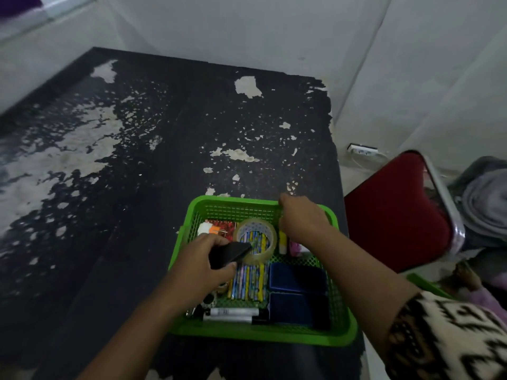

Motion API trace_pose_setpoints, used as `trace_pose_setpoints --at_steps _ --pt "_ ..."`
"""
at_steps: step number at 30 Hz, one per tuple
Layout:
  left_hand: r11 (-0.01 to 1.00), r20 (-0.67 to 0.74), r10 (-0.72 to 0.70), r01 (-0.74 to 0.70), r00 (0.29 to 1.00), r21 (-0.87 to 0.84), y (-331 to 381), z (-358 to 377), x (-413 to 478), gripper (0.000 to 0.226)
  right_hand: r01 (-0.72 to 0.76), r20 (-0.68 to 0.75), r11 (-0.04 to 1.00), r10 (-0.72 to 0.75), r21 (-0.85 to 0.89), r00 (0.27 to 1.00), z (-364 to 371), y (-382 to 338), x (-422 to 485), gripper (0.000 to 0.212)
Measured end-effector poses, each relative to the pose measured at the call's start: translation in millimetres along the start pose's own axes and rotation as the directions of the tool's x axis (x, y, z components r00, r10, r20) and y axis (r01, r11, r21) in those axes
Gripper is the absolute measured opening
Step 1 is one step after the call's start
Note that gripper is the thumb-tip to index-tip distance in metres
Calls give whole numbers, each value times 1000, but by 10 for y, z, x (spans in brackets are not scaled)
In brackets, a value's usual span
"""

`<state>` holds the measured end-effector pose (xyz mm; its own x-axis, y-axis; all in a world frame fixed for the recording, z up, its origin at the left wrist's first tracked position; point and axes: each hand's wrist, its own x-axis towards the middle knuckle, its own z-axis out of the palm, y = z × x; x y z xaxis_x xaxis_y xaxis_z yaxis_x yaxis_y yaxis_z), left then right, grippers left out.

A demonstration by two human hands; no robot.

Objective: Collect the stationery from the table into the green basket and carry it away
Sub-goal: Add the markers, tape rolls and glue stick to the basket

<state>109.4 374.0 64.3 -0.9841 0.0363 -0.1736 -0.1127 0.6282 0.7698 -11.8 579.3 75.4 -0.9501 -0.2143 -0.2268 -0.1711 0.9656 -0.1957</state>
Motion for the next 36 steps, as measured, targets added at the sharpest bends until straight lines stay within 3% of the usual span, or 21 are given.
trace_pose_setpoints --at_steps 3,6,14,18,22,25,28,36 --pt "996 80 -4 -4 997 94 -67 93 -44 37 24 -64 1000 -24 -2 998 24 0 -31 36" --pt "984 150 20 -46 988 173 -61 178 -43 40 82 -125 996 -76 43 989 19 -42 -142 24" --pt "928 286 45 -145 957 342 -53 382 -14 51 200 -2 954 -204 221 979 150 -49 -687 22" --pt "990 278 36 -73 960 125 37 323 -15 36 342 92 934 -351 103 932 320 -9 -832 37" --pt "981 295 -43 96 955 -169 57 230 -17 18 396 89 914 -404 88 911 438 -30 -878 28" --pt "990 202 -84 105 976 -98 -29 222 12 7 244 128 922 -292 299 948 446 -107 -888 21" --pt "995 81 -102 100 992 28 -102 198 -8 15 49 227 929 -141 368 964 447 -161 -833 22" --pt "966 -118 171 -143 978 215 -333 24 -224 5 -273 458 847 40 455 888 485 -210 -745 18"
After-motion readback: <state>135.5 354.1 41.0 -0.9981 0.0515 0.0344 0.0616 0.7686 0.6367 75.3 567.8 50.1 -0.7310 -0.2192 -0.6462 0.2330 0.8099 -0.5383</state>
